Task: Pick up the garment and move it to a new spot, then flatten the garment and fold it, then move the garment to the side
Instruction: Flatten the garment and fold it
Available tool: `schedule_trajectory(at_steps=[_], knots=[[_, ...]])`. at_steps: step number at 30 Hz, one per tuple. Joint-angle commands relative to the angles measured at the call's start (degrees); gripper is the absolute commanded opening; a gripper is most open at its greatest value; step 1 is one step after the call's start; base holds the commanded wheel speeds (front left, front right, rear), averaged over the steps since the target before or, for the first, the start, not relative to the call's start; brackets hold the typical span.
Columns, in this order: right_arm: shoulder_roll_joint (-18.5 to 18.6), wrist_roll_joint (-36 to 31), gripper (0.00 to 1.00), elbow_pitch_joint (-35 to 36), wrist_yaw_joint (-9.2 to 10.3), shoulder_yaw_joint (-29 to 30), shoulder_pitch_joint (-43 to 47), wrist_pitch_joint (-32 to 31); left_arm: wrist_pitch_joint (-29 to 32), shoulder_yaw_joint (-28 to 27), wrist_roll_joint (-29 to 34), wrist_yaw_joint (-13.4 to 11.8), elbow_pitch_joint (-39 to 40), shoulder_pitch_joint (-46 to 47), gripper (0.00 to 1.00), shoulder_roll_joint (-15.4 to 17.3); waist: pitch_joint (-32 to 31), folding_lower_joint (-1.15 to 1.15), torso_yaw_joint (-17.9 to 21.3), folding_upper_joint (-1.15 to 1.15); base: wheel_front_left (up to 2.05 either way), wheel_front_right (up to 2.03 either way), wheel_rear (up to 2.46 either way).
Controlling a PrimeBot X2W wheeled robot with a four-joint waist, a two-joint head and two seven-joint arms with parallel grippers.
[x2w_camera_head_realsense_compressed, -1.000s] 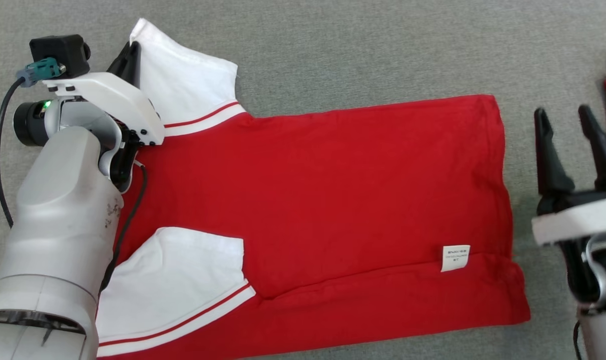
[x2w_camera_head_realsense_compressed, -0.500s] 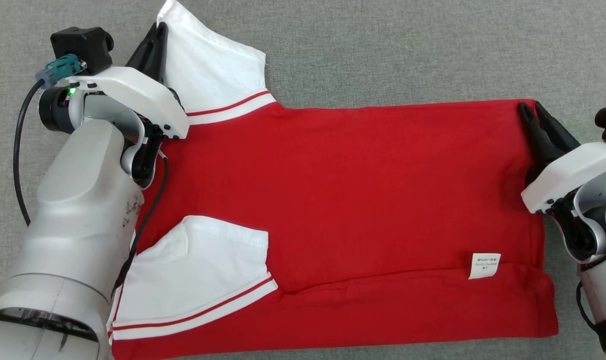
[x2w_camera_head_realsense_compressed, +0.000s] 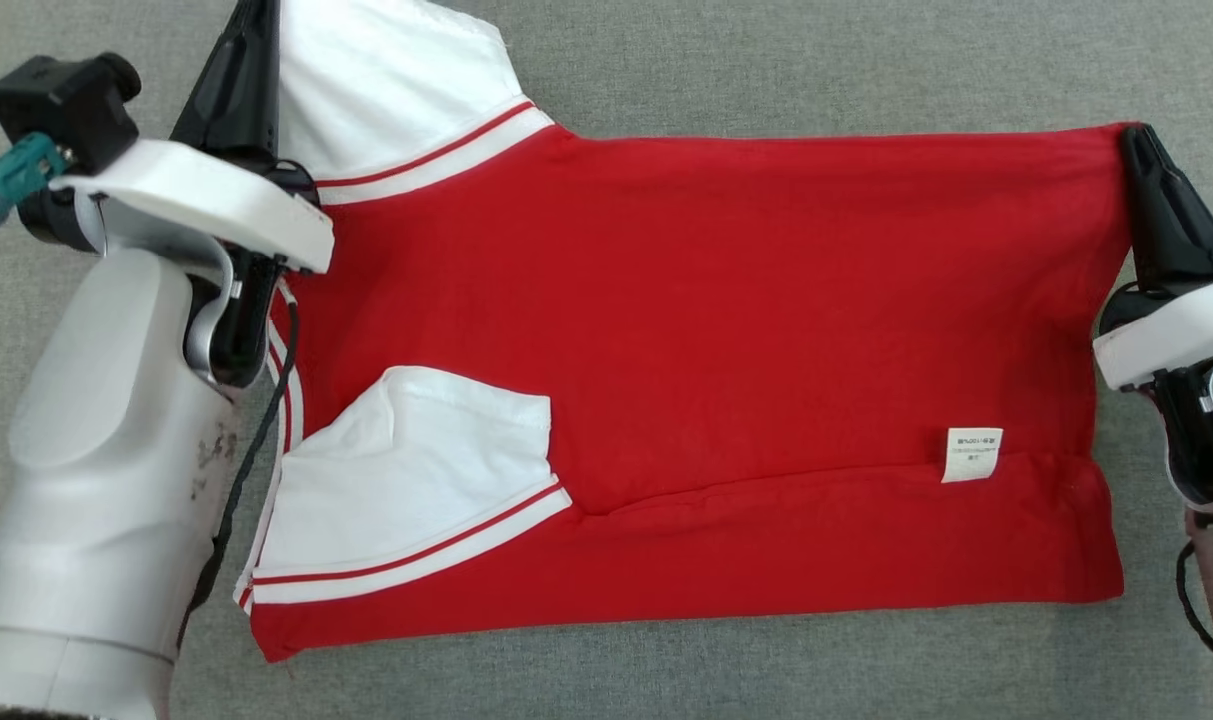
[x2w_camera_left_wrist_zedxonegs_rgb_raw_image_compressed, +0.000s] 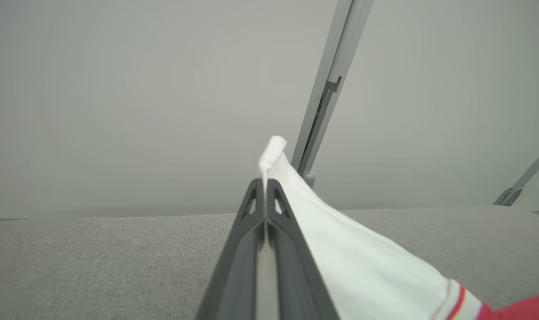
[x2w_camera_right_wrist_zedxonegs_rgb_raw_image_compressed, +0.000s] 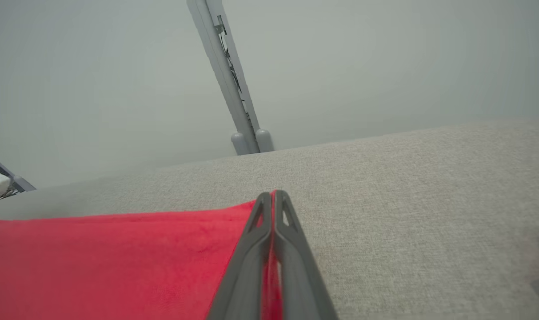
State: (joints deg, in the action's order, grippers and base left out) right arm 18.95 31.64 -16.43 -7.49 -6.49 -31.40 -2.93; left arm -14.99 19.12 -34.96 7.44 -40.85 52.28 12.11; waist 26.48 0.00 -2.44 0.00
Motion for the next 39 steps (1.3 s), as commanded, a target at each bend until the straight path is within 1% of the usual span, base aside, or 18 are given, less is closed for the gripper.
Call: schedule_trajectory(at_steps=[1, 6, 10, 15, 17, 21, 26, 28, 33, 34, 35, 36, 37, 38, 39], knots=[[-0.2, 0.8, 0.00, 0.6, 0.00, 0.4, 1.6, 0.5, -0.2, -1.6, 0.9, 0.1, 2.8, -2.4, 0.00, 0.5, -0.2, 0.00, -0.2, 0.00, 0.00, 0.00, 0.00], [-1.2, 4.3, 0.00, 2.3, 0.00, 3.0, 6.4, 0.1, -0.2, -6.0, 3.6, 0.0, 15.1, -12.1, 0.00, -0.3, -0.9, 0.00, -0.7, 0.00, 0.00, 0.00, 0.00], [-2.5, 7.2, 0.00, 3.6, 0.00, 4.4, 10.2, 0.1, -0.2, -7.4, 6.1, 0.0, 23.0, -20.5, 0.00, -0.8, -1.5, 0.00, -0.7, 0.00, 0.00, 0.00, 0.00], [-2.9, 9.2, 0.00, 5.6, 0.00, 3.5, 13.9, -0.4, -0.2, -9.1, 8.5, 0.0, 30.4, -31.0, 0.00, -1.3, -2.1, 0.00, -0.3, 0.00, 0.00, 0.00, 0.00], [-2.8, 9.2, 0.00, 6.4, 0.00, 3.2, 15.0, 0.2, -0.2, -9.6, 9.5, -0.3, 32.4, -34.7, 0.00, -1.5, -2.4, 0.00, -0.3, 0.00, 0.00, 0.00, 0.00], [-2.5, 8.1, 0.00, 8.6, 0.00, 2.9, 18.0, 1.2, -0.2, -8.8, 11.0, -0.3, 35.2, -40.6, 0.00, -2.2, -3.3, 0.00, -0.8, 0.00, 0.00, 0.00, 0.00], [-2.6, 6.6, 0.00, 11.7, 0.00, 4.5, 22.5, 1.4, -0.2, -8.5, 10.1, -0.4, 36.9, -45.7, 0.00, -3.0, -4.5, 0.00, -1.4, 0.00, 0.00, 0.00, 0.00], [-3.1, 6.2, 0.00, 12.9, 0.00, 5.5, 24.1, 1.3, -0.2, -8.8, 9.7, -0.6, 37.3, -47.3, 0.00, -2.9, -5.1, 0.00, -1.6, 0.00, 0.00, 0.00, 0.00], [-3.9, 5.3, 0.00, 13.9, 0.00, 6.2, 27.3, -0.1, 1.1, -8.3, 8.4, -0.7, 37.1, -50.0, 0.00, -3.2, -6.2, 0.00, -2.0, 0.00, 0.00, 0.00, 0.00], [-4.1, 5.1, 0.31, 13.9, 0.00, 6.3, 28.1, -0.2, 1.6, -8.2, 7.9, -0.7, 36.7, -50.5, 0.00, -3.2, -6.4, 0.00, -2.1, 0.00, 0.00, 0.00, 0.00], [-4.3, 4.9, 0.46, 14.0, 0.00, 6.3, 28.8, -0.6, 2.1, -8.1, 7.4, -0.7, 36.2, -50.9, 0.08, -3.3, -6.6, 0.00, -2.1, 0.00, 0.00, 0.00, 0.00], [-4.4, 4.6, 0.73, 13.9, 0.00, 6.4, 29.5, -0.5, 2.8, -8.2, 6.6, -0.7, 35.3, -51.2, 0.38, -3.6, -6.8, 0.00, -2.1, 0.00, 0.00, 0.00, 0.00], [-4.4, 3.9, 1.00, 14.0, 0.00, 6.3, 30.1, -0.6, 3.3, -8.3, 6.5, -0.9, 34.6, -51.5, 0.90, -3.4, -7.0, 0.00, -2.1, 0.00, 0.00, 0.00, 0.00], [-4.6, 3.5, 1.00, 14.3, 0.00, 6.0, 30.6, -0.4, 3.4, -8.6, 6.1, -1.1, 33.9, -51.7, 1.00, -3.4, -7.3, 0.00, -2.1, 0.00, 0.00, 0.00, 0.00], [-4.6, 2.8, 1.00, 14.7, 0.00, 5.7, 31.3, -0.1, 3.2, -8.9, 5.7, -1.4, 33.2, -51.7, 1.00, -3.7, -7.4, 0.00, -2.0, 0.00, 0.00, 0.00, 0.00]])
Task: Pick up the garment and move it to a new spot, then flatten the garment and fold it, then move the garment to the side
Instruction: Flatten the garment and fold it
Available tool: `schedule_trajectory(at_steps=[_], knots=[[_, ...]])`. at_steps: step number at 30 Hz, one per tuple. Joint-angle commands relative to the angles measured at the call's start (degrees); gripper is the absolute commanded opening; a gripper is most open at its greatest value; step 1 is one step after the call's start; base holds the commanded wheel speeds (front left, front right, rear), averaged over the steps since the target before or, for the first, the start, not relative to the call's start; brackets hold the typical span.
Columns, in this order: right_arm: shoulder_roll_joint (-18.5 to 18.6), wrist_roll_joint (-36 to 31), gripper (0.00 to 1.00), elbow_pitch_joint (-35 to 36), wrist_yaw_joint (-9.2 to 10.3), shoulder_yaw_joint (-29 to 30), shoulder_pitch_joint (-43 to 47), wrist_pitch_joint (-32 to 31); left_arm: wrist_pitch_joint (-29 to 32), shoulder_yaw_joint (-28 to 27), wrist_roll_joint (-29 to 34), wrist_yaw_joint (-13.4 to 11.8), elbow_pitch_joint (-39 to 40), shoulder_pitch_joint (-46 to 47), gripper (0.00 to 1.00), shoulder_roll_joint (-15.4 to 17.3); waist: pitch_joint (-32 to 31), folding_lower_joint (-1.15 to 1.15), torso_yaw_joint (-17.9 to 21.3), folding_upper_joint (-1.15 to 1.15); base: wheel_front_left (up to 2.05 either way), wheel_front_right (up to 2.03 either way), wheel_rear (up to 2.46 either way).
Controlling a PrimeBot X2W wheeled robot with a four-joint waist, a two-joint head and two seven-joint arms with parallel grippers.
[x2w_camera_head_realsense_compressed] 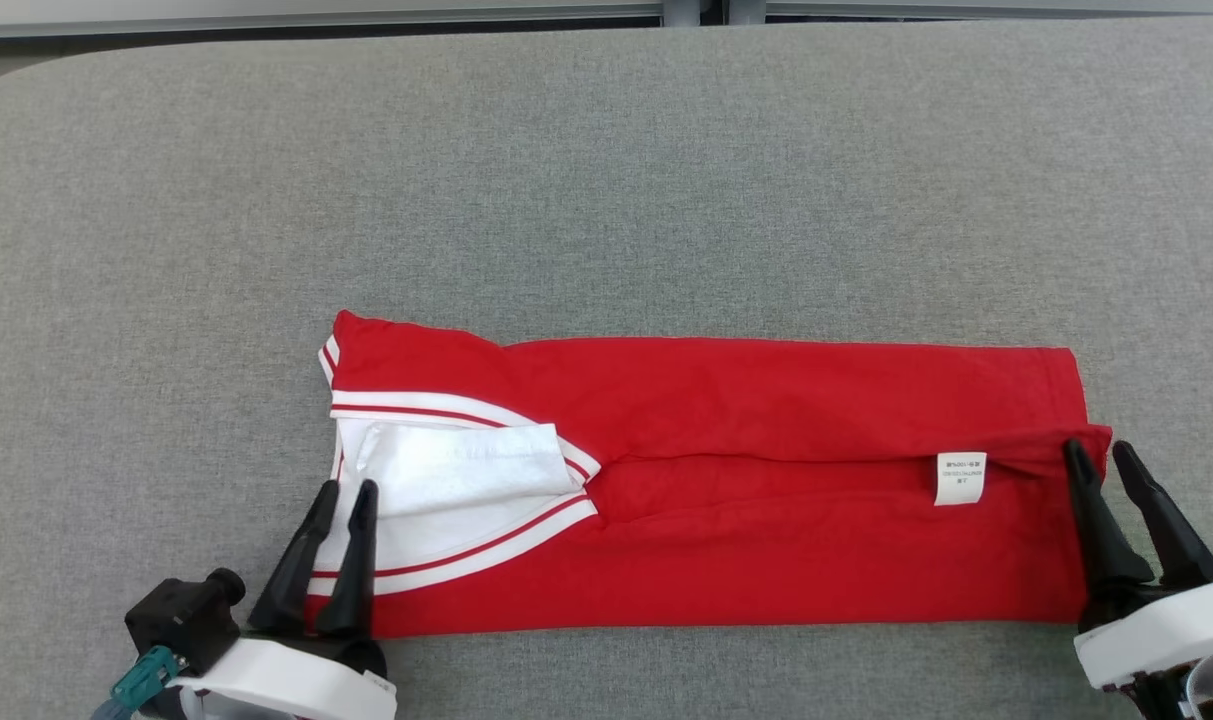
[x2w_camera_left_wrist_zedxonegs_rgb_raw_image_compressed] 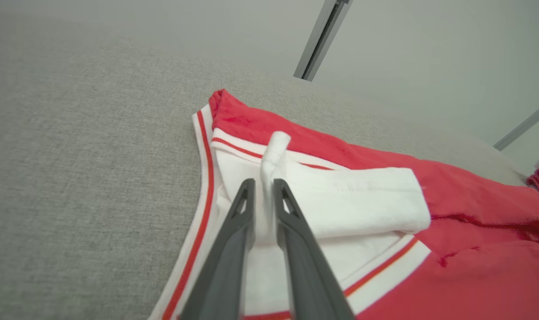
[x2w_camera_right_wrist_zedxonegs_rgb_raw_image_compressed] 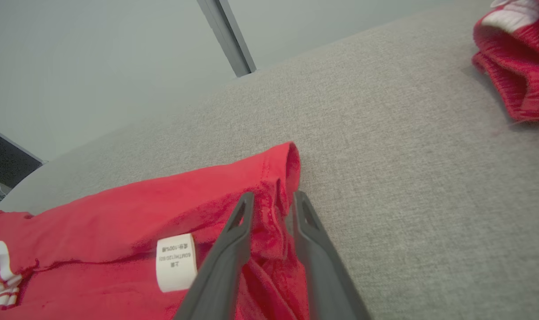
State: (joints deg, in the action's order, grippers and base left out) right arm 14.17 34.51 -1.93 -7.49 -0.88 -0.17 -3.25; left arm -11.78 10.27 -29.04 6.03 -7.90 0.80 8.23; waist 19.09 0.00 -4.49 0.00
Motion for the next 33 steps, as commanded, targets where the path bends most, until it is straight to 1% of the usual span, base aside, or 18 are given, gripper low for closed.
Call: schedule_trajectory(at_steps=[1, 3, 5, 9, 13, 16, 20, 27, 33], knots=[[0.6, -1.6, 1.00, 0.5, 0.00, -0.1, 0.6, 0.7, -0.1, -0.3, 0.0, -0.4, -0.6, -0.3, 1.00, 0.3, -0.3, 0.00, 0.1, 0.00, 0.00, 0.00, 0.00], [0.6, -4.4, 1.00, 1.9, 0.00, -0.2, 2.0, 2.2, -0.9, -1.0, 0.3, -1.6, -1.1, -0.4, 1.00, -0.1, -0.8, 0.00, 0.2, 0.00, 0.00, 0.00, 0.00], [-0.2, -6.9, 1.00, 3.7, 0.00, 0.3, 3.1, 3.8, -1.7, -1.6, 1.1, -2.6, -0.6, -0.4, 1.00, -0.5, -1.2, 0.00, 0.4, 0.00, 0.00, 0.00, 0.00], [-1.7, -12.2, 1.00, 7.9, 0.00, 1.6, 4.0, 6.7, -3.0, -2.8, 4.6, -5.2, 2.1, 0.4, 1.00, -0.6, -2.4, 0.00, 0.8, 0.00, 0.00, 0.00, 0.00], [-2.9, -16.7, 1.00, 11.5, 0.00, 2.2, 3.2, 7.3, -3.4, -3.9, 7.7, -7.2, 5.0, 1.0, 1.00, -0.8, -3.9, 0.00, 1.3, 0.00, 0.00, 0.00, 0.00], [-3.7, -19.3, 1.00, 12.8, 0.00, 2.5, 3.5, 6.3, -3.4, -3.7, 9.3, -7.8, 6.2, 0.9, 1.00, -1.1, -6.1, 0.00, 1.3, 0.00, 0.00, 0.00, 0.00], [-4.6, -21.1, 1.00, 13.4, 0.00, 2.1, 5.4, 4.5, -3.4, -3.1, 11.2, -8.4, 5.7, 0.1, 1.00, -0.4, -8.7, 0.00, 1.2, 0.00, 0.00, 0.00, 0.00], [-5.1, -22.3, 1.00, 13.7, 0.00, 0.6, 8.5, 2.9, -2.9, -2.7, 12.6, -9.4, 3.4, -1.8, 1.00, 0.8, -12.3, 0.00, 1.5, 0.00, 0.00, 0.00, 0.00], [-5.4, -22.2, 1.00, 14.2, 0.00, 0.4, 9.4, 2.7, -2.5, -2.6, 12.3, -9.5, 3.2, -2.5, 1.00, 1.4, -12.9, 0.00, 1.7, 0.00, 0.00, 0.00, 0.00]])
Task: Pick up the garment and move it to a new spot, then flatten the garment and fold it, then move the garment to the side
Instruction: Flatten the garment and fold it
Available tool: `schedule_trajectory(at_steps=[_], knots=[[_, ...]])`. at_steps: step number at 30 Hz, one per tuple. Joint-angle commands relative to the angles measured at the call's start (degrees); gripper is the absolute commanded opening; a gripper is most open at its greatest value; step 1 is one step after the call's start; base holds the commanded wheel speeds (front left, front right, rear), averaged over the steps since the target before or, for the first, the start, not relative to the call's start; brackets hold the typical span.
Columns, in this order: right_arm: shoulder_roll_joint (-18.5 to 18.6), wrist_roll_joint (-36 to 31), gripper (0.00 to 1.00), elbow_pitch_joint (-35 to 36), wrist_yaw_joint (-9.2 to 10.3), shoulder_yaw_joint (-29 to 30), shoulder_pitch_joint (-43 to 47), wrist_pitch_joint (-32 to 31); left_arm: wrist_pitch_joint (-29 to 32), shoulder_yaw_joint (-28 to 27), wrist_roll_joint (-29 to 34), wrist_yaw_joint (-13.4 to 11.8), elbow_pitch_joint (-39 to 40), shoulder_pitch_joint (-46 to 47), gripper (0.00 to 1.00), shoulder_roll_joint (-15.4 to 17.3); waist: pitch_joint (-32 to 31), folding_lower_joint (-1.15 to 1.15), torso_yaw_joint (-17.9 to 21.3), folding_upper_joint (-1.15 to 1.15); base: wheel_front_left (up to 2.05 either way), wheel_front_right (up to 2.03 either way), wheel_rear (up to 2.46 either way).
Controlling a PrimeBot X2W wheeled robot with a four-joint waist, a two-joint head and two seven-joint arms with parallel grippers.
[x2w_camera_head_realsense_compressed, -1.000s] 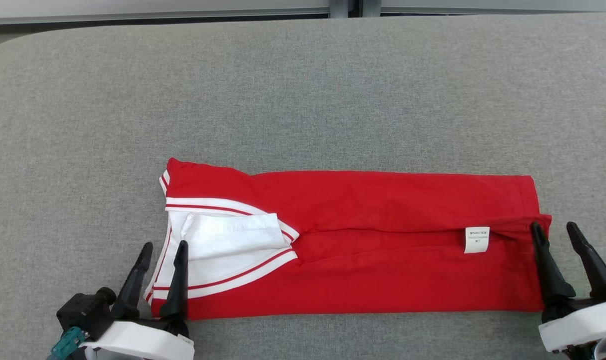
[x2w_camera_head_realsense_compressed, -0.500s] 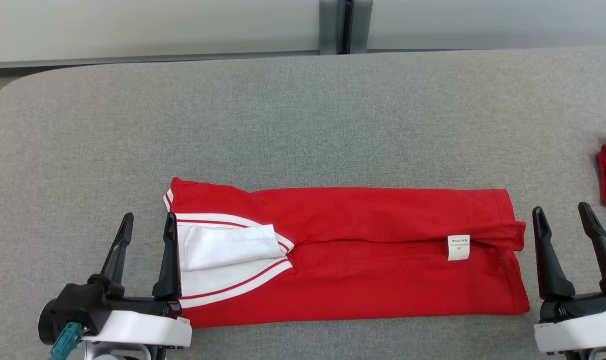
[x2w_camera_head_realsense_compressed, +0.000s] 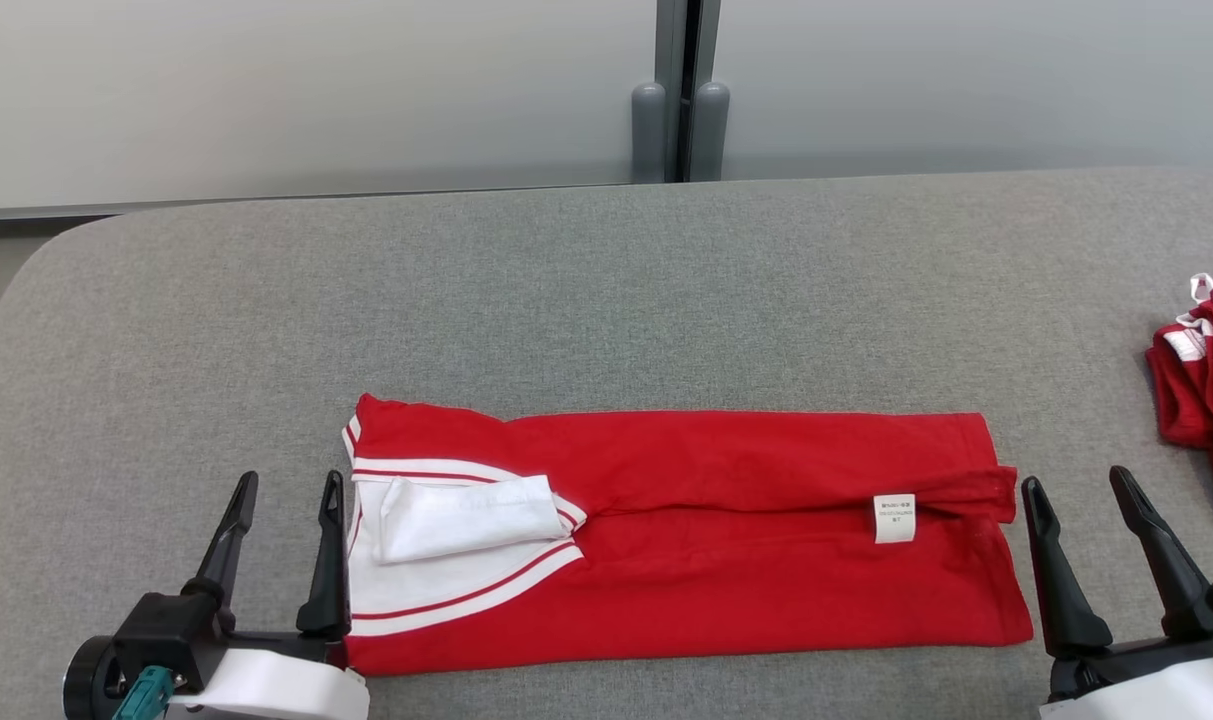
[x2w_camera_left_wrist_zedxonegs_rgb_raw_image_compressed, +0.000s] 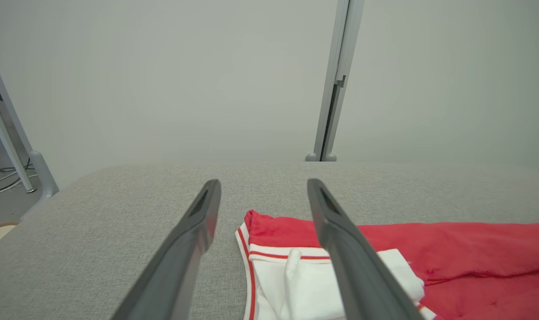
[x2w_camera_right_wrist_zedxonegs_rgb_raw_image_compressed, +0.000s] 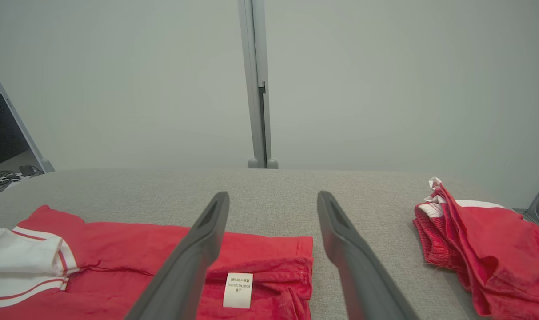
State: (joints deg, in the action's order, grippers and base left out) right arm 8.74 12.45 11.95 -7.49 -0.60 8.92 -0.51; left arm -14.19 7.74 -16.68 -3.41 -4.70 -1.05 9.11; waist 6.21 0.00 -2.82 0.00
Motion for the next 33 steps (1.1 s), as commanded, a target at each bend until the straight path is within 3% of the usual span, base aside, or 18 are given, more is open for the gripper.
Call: schedule_trajectory(at_steps=[1, 20, 33], knots=[[0.0, -0.1, 1.00, 0.3, 0.00, 0.1, 0.4, -0.1, -0.1, -0.1, -0.1, -0.1, 0.0, -0.6, 1.00, 0.5, 0.0, 0.00, 0.0, 0.00, 0.00, 0.00, 0.00], [-0.3, 0.7, 1.00, -2.0, 0.00, 2.1, -1.4, -0.1, 0.8, 1.2, -0.7, 0.2, 0.5, 1.9, 1.00, 1.0, 1.8, 0.00, -1.2, 0.00, 0.00, 0.00, 0.00], [0.5, 5.6, 1.00, -23.0, 0.00, 2.5, -11.6, 2.2, -0.2, 3.7, 0.1, 1.6, 0.1, 9.1, 1.00, -0.6, 9.5, 0.00, -3.5, 0.00, 0.00, 0.00, 0.00]])
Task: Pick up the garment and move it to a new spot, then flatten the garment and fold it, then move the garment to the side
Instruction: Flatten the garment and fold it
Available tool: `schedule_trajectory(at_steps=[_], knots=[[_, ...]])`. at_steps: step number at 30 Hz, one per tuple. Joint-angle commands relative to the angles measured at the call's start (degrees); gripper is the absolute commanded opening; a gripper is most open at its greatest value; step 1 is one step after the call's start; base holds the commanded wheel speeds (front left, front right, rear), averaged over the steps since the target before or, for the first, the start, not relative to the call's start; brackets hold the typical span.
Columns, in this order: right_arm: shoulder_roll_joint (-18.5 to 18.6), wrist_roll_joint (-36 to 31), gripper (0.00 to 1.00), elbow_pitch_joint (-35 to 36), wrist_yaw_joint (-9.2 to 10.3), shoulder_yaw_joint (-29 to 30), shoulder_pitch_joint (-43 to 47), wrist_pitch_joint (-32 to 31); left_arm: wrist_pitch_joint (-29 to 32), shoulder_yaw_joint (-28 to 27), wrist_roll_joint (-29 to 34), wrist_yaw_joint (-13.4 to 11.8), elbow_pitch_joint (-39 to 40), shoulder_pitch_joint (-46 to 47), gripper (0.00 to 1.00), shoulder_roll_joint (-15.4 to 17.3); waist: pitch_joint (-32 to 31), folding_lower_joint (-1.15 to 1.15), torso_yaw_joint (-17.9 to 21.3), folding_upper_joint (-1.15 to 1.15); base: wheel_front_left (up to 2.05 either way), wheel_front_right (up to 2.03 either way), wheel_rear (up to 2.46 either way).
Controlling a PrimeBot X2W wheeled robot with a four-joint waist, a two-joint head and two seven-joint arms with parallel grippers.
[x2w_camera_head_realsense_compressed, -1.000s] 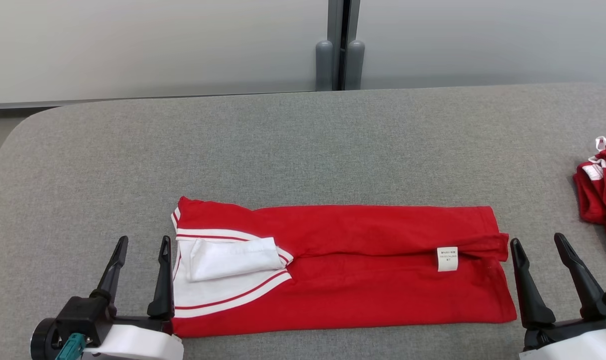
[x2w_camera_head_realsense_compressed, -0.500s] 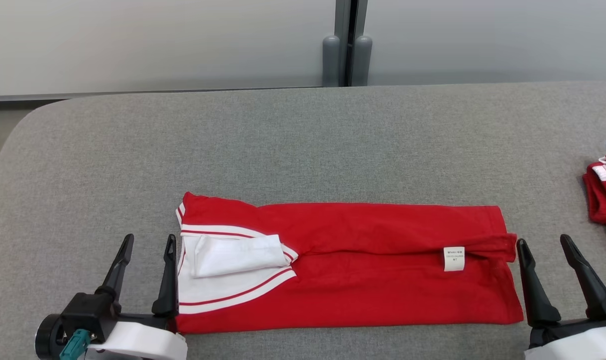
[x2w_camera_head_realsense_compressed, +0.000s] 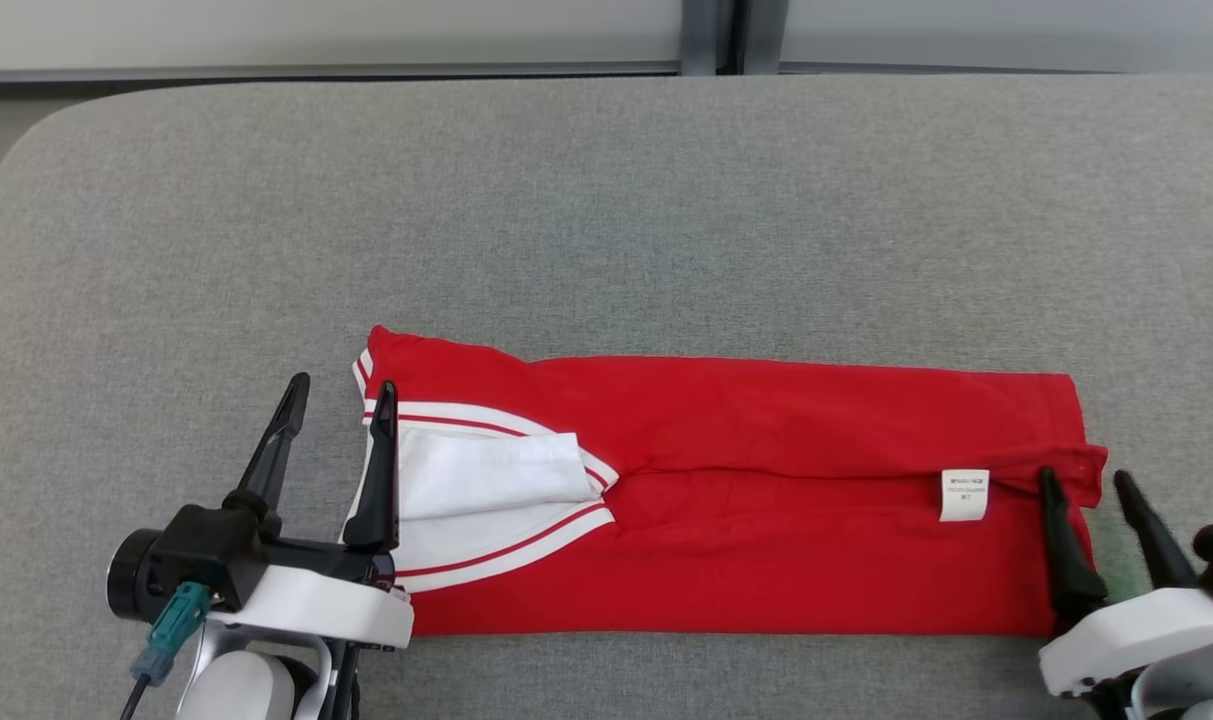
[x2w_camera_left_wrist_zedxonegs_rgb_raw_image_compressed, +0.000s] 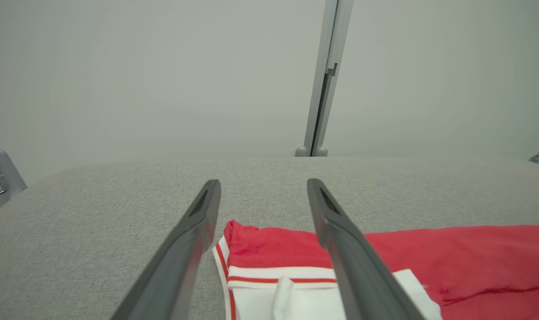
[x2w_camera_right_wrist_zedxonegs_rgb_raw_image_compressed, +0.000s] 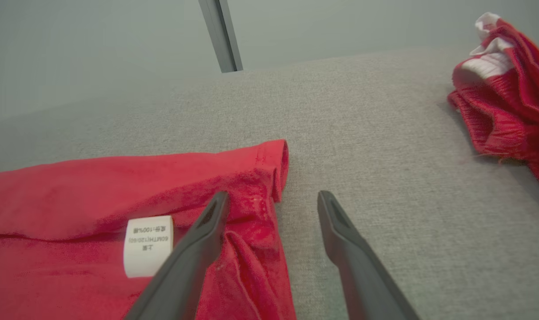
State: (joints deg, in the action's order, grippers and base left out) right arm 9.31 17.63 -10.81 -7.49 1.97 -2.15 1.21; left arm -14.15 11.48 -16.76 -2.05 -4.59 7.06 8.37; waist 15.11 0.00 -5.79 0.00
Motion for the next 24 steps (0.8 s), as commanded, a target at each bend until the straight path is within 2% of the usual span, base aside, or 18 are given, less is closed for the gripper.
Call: schedule_trajectory(at_steps=[1, 6, 7, 8, 9, 11, 12, 24], knots=[[-0.2, 0.9, 1.00, -2.0, 0.00, -0.7, -1.0, 0.6, -0.3, 0.0, 0.2, 0.4, -0.3, 1.2, 1.00, 0.0, 1.0, 0.00, -0.6, 0.00, 0.00, 0.00, 0.00], [-1.1, 3.5, 1.00, -7.6, -0.01, -3.8, -1.5, 1.7, -0.7, -0.1, 0.3, 0.4, -1.0, 2.1, 1.00, -0.1, 1.9, 0.00, -0.7, 0.00, 0.00, 0.00, 0.00], [-1.0, 3.7, 0.67, -8.4, -0.01, -4.4, -1.5, 2.1, -0.7, -0.2, 0.3, 0.4, -1.1, 2.1, 1.00, 0.0, 2.0, 0.00, -0.6, 0.00, 0.00, 0.00, 0.00], [-1.1, 4.3, 0.50, -9.0, -0.01, -4.8, -1.8, 2.5, -0.7, -0.4, 0.4, 0.3, -1.2, 2.1, 1.00, 0.0, 2.1, 0.00, -0.5, 0.00, 0.00, 0.00, 0.00], [-1.2, 4.6, 0.33, -9.4, -0.01, -5.5, -2.0, 2.9, -0.8, -0.5, 0.4, 0.2, -1.2, 2.1, 1.00, 0.1, 2.3, 0.00, -0.4, 0.00, 0.00, 0.00, 0.00], [-1.0, 5.3, 0.15, -10.0, -0.01, -6.1, -2.6, 4.4, -0.9, -0.7, 0.5, 0.1, -1.2, 2.3, 1.00, 0.3, 2.3, 0.00, -0.1, 0.00, 0.00, 0.00, 0.00], [-0.8, 5.6, 0.00, -10.3, -0.01, -6.4, -3.0, 4.8, -0.9, -0.8, 0.5, 0.1, -1.2, 2.3, 1.00, 0.3, 2.3, 0.00, 0.0, 0.00, 0.00, 0.00, 0.00], [1.6, 7.7, 0.00, -11.7, 0.07, -6.4, -4.9, 7.2, -1.0, -1.0, 0.4, 0.3, -1.1, 2.4, 1.00, 0.0, 1.6, 0.00, 0.2, 0.00, 0.00, 0.00, 0.00]])
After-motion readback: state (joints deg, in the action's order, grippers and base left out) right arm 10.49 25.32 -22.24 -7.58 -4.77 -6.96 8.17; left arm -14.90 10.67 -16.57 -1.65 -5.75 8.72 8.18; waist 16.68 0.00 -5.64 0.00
